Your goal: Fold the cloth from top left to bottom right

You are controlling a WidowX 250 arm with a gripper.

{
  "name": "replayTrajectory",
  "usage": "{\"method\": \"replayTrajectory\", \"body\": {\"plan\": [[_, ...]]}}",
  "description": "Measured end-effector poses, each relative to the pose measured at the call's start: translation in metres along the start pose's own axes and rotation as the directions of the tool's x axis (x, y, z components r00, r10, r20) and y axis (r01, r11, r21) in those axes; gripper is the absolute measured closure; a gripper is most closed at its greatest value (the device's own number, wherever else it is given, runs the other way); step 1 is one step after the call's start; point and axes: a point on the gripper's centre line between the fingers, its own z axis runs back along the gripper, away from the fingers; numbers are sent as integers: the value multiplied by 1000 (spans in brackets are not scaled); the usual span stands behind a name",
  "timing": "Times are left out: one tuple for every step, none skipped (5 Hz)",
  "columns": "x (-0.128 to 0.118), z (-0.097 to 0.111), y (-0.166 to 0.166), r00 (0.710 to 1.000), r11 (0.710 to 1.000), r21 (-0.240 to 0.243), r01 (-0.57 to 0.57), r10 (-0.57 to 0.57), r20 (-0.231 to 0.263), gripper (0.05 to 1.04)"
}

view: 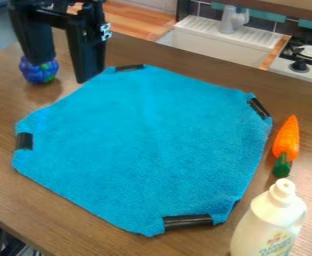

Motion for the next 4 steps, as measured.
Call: {"method": "replayTrajectory", "body": {"plan": [[29,-4,15,997,997,21,74,-74,27,84],[63,-13,29,985,985,43,170,-171,33,84],[92,-24,38,975,973,59,221,-223,24,84],[120,-36,47,953,950,85,300,-302,13,84]]}}
